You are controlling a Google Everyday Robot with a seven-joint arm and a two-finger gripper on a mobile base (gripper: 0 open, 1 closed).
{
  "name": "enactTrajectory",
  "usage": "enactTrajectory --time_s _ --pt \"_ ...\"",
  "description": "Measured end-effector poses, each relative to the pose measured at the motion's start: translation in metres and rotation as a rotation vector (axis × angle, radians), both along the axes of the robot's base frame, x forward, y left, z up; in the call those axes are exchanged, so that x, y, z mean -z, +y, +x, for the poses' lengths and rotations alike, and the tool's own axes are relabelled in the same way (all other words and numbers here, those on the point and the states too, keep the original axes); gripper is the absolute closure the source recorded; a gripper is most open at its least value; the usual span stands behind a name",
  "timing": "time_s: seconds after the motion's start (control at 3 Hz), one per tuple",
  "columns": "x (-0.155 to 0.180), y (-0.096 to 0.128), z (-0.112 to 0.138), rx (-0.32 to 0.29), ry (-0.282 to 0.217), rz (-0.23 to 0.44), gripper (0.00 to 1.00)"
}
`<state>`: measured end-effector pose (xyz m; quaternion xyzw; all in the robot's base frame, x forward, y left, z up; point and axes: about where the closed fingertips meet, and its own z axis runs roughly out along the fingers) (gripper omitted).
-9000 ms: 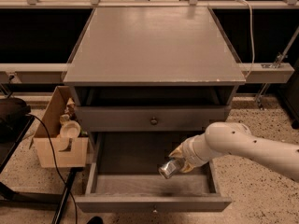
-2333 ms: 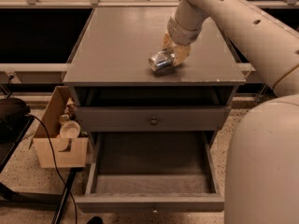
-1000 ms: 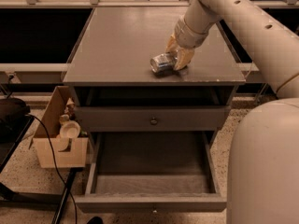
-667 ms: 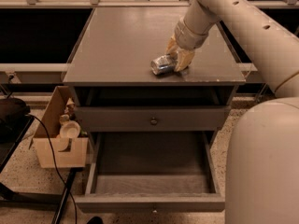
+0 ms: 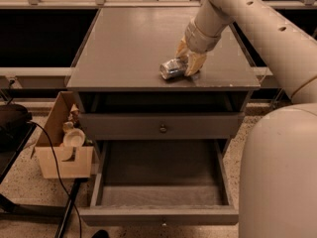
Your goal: Pick redbull can from middle drawer and place on counter
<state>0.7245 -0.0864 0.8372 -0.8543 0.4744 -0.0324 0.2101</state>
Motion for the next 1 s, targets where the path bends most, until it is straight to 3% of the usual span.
enactTrajectory --time_s 0.67,1.0 --pt "0.0001 0.0 0.0 0.0 0.0 0.0 0.0" --pt "0.0001 0.0 0.0 0.0 0.0 0.0 0.0"
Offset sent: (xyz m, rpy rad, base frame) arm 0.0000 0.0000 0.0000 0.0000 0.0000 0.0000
